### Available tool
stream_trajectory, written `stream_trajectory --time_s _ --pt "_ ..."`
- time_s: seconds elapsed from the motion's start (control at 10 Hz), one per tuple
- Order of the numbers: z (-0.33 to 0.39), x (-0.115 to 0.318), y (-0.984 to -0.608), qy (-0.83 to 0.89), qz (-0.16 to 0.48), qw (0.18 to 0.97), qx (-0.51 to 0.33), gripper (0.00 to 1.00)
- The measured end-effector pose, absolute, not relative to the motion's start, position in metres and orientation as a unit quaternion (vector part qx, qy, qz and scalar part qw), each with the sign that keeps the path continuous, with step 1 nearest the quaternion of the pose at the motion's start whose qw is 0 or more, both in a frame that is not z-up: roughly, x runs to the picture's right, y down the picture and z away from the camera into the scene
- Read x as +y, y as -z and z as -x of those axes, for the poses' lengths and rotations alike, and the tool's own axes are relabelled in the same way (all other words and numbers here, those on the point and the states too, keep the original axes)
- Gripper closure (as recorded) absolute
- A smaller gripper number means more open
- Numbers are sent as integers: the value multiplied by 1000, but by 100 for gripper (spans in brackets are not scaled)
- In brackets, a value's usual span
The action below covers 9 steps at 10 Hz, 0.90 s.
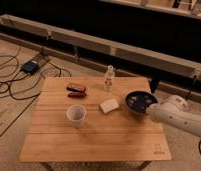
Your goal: Pick up the ceramic bowl
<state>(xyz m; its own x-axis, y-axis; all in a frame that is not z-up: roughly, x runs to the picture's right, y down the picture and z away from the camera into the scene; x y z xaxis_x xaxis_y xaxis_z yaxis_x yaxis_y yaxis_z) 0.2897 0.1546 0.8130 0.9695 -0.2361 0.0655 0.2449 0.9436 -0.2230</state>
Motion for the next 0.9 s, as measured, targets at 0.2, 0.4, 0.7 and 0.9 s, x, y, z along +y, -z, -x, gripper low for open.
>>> stream_trajectory --time_s 0.2,0.4,0.7,0.9 --pt "-279 138 -793 133 95 986 -27 100" --pt "-269 119 -768 140 69 987 -34 100" --pt "-259 102 -740 140 44 988 -43 100" --pt "-257 96 -734 134 35 989 -50 100"
